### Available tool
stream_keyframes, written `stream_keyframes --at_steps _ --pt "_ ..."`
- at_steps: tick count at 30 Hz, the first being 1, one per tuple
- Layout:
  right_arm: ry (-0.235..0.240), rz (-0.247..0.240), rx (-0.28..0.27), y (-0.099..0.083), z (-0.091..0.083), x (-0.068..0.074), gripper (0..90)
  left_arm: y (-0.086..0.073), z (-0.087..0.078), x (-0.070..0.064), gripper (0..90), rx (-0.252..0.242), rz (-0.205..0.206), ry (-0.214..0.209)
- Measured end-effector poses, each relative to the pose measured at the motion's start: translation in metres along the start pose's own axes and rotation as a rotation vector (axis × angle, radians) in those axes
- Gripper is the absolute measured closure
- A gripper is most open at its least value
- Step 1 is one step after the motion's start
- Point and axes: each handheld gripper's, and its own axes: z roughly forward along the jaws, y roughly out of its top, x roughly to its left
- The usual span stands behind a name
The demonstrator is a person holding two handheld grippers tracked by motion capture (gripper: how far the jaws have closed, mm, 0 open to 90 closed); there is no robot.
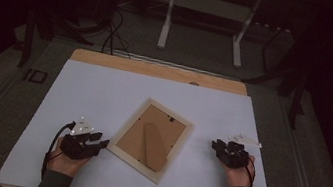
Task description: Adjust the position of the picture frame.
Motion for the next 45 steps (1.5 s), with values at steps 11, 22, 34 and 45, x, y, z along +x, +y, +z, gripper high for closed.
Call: stream_keyframes --at_steps 11,22,34,45 --pt "-0.005 -0.008 -0.034 0.011 -0.002 0.008 89.8 -0.004 0.008 -0.017 87.7 0.089 0.115 -0.021" --pt "-0.013 -0.044 -0.034 0.027 0.015 0.017 89.9 -0.008 0.008 -0.016 89.9 0.083 0.077 -0.031" --pt "-0.003 -0.064 -0.023 0.049 0.037 0.019 89.8 -0.01 0.013 -0.021 90.0 0.107 0.131 -0.057" --pt "0.017 -0.028 -0.001 0.057 0.058 0.012 89.9 -0.011 0.014 -0.026 90.0 0.139 0.16 -0.085"
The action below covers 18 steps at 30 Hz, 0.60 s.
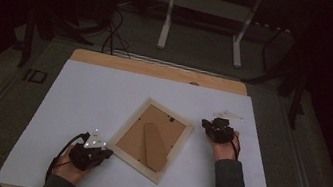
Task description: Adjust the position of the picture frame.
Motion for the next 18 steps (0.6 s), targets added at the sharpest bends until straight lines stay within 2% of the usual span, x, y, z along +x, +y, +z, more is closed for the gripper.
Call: stream_keyframes --at_steps 7,18 --pt "0.022 -0.015 0.022 0.006 0.015 0.007 89.9 -0.002 0.002 -0.003 90.0 0.022 0.015 -0.022" --pt "0.033 -0.014 0.061 0.012 0.037 0.012 90.0 0.0 0.004 -0.004 90.0 0.032 0.016 -0.024"
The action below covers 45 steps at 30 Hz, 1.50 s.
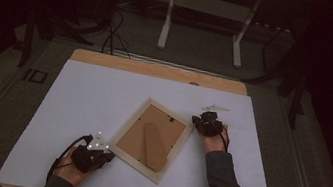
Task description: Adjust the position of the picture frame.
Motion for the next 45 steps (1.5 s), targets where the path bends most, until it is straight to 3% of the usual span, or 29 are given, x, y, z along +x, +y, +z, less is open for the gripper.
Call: stream_keyframes --at_steps 14,23,30,45 --pt "0.008 0.034 0.015 -0.002 0.005 -0.003 90.0 0.005 0.004 0.0 90.0 0.002 0.005 0.003" --pt "0.014 0.033 0.01 -0.002 0.004 -0.001 90.0 0.007 0.006 -0.002 90.0 0.003 0.0 0.012" --pt "0.017 0.023 0.014 -0.003 0.004 0.002 90.0 0.01 0.008 -0.007 90.0 0.012 0.016 0.049" --pt "0.035 0.018 0.042 -0.007 0.003 0.002 90.0 0.016 0.012 -0.009 90.0 0.024 0.011 0.053"
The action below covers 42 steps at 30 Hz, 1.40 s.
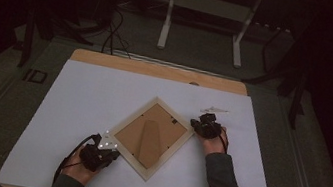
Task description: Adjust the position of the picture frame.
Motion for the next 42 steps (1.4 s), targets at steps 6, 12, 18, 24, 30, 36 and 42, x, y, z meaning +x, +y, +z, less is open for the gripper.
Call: stream_keyframes --at_steps 6,12,18,24,30,36,42 --pt "0.003 -0.012 0.02 -0.004 -0.002 -0.002 90.0 0.004 0.004 0.002 90.0 -0.007 -0.018 0.001" --pt "0.004 -0.012 0.024 -0.008 -0.005 -0.003 90.0 0.006 0.006 0.005 90.0 -0.011 -0.038 0.012" --pt "0.004 -0.02 0.027 -0.009 -0.007 -0.005 90.0 0.008 0.007 0.006 90.0 -0.013 -0.068 0.02" --pt "0.0 -0.028 0.026 -0.009 -0.007 -0.004 90.0 0.008 0.007 0.004 90.0 -0.003 -0.08 0.001" --pt "0.002 -0.028 0.027 -0.01 -0.008 -0.004 90.0 0.012 0.007 -0.008 90.0 0.027 -0.043 0.007" --pt "0.0 -0.026 0.033 -0.011 -0.01 -0.005 90.0 0.014 0.009 -0.006 90.0 0.024 -0.048 0.015" --pt "-0.002 -0.035 0.044 -0.015 -0.015 -0.006 90.0 0.017 0.011 -0.004 90.0 0.022 -0.058 0.045"
